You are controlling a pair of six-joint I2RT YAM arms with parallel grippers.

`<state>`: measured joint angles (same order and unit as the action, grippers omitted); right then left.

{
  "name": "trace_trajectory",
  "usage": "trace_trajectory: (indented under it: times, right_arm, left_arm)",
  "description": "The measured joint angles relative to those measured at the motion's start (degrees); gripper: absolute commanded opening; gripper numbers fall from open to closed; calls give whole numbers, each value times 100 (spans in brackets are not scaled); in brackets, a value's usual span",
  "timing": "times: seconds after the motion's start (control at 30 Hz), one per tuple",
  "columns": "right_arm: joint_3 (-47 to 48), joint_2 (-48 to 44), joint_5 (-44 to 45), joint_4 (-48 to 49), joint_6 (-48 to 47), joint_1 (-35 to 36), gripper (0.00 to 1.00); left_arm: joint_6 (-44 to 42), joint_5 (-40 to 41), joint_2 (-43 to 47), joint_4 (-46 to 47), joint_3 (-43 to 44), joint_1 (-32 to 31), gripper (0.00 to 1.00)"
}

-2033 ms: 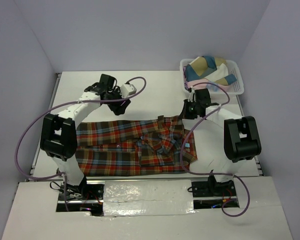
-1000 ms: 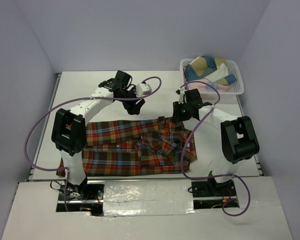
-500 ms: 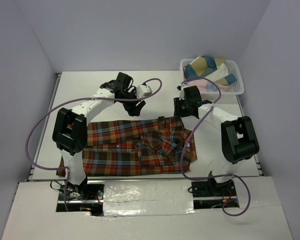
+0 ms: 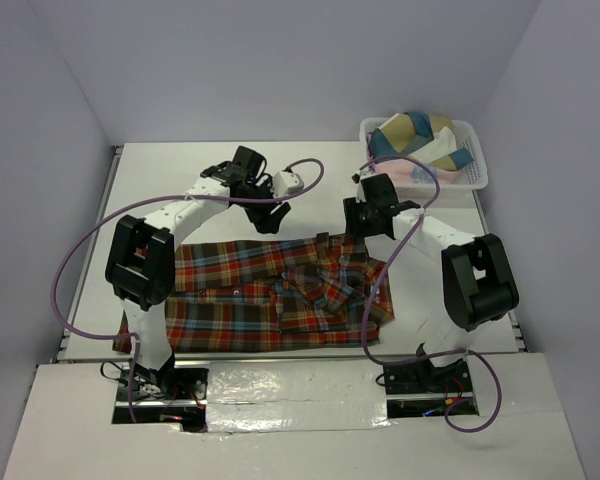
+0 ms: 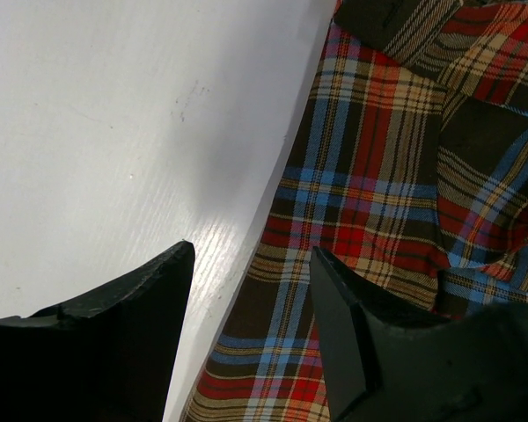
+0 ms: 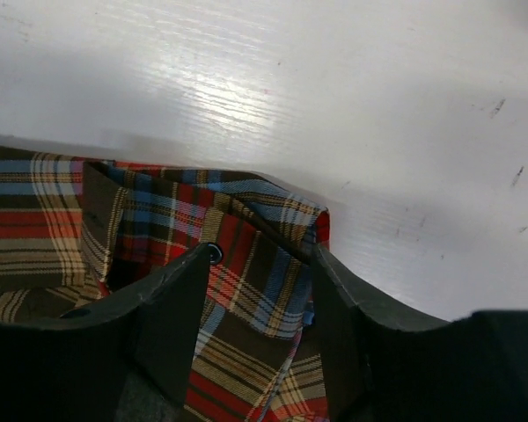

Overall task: Fold and stack the long sleeve shirts
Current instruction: Fold the shirt

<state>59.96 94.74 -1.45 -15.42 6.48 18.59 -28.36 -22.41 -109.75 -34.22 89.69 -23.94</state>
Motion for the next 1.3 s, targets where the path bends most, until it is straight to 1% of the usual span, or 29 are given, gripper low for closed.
trace_trajectory:
  times: [0.1,0.17,0.3,0.57,0.73,0.83,0.9,1.07,1.17,1.23,1.27,1.3]
  right_arm:
    - [0,-31,13,-9,37,-13,64]
    - [0,-111,20,-13,107,-22,66]
    - [-2,-284,-37,-4,225,-74,64]
    - [-50,-142,-118,-68,461,-101,65]
    - [-50,0,-269,-39,511,-111,59]
    - [-50,120,-332,-35,551,-111,60]
    - [-50,205,-321,-39,588,-111,62]
    - [-50,258,-90,-50,612,-114,63]
    - [-83,258,-83,-15,599,-118,59]
    - [-131,258,-122,2,579,-118,52]
    - [-153,258,-144,2,577,-118,48]
    - [-164,258,-170,2,564,-118,38]
  left_arm:
    - [-9,11,0,0,-81,0,68]
    - [-11,15,0,-4,-149,0,68]
    - [-13,37,0,-11,-212,0,68]
    - [-24,96,0,-7,-212,0,68]
    - [-22,111,0,-9,-212,0,68]
    - [-22,114,0,-7,-212,0,68]
    - [-22,114,0,-9,-212,0,68]
    - [-39,116,0,-11,-212,0,68]
    - [-39,116,0,-11,-212,0,68]
    - [-39,116,0,-11,-212,0,68]
    - [-39,116,0,-11,-212,0,68]
    - [-39,116,0,-11,-212,0,68]
